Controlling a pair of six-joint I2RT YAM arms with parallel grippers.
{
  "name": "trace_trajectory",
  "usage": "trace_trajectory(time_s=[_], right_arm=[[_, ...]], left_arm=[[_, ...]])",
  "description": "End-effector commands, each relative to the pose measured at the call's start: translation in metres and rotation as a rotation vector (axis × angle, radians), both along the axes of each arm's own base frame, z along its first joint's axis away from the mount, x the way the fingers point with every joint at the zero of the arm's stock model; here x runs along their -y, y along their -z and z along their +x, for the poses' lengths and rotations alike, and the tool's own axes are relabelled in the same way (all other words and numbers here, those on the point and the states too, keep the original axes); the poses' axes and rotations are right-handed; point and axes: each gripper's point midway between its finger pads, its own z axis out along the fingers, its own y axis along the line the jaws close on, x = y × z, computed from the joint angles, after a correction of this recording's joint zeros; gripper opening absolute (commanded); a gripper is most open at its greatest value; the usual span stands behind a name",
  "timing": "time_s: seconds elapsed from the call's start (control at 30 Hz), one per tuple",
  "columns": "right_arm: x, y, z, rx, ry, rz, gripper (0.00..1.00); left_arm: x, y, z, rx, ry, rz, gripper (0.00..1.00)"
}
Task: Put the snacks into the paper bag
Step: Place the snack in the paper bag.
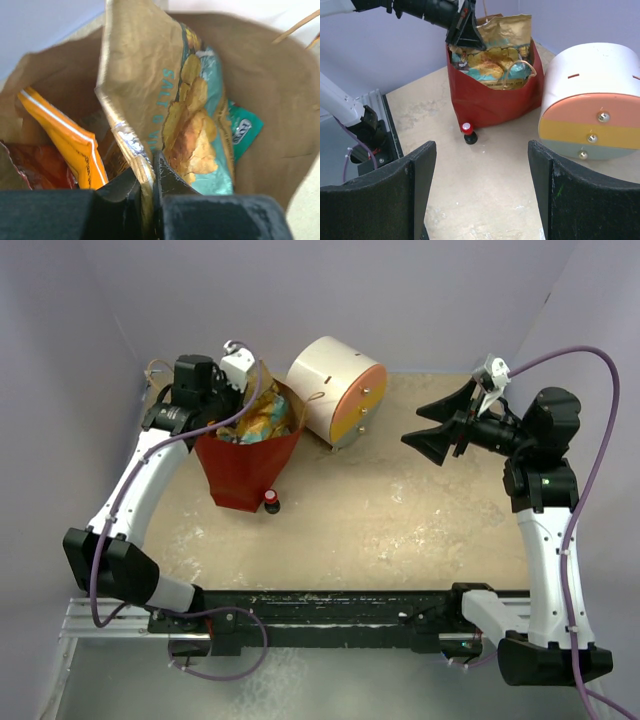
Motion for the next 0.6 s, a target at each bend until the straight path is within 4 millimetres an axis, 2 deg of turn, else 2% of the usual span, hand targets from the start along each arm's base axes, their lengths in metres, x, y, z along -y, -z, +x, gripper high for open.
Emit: trace_trajectory(time_s=[0.0, 0.13, 0.37, 0.47, 0.57], right_arm=[[0.001, -0.005, 0.004, 0.043, 0.003, 0.000, 0.76], [0.001, -0.003, 0.005, 0.041, 0.004, 0.000, 0.76], [0.001, -0.003, 0.005, 0.037, 0.004, -0.001, 0.76], [0.001, -0.002, 0.007, 0.037, 0.004, -0.001, 0.76], [0.001, -0.002, 0.008, 0.032, 0.001, 0.002, 0.76]], left_arm=[[-0.026, 0.034, 0.002, -0.070, -0.035, 0.085, 0.07], [-0.032, 0.064, -0.002, -0.175, -0.020, 0.119, 0.06], [-0.037, 0.106, -0.015, -0.329, 0.012, 0.171, 0.24], [-0.040, 0.112, -0.018, -0.357, 0.014, 0.181, 0.31], [-0.039, 0.101, -0.015, -0.337, 0.011, 0.172, 0.45]])
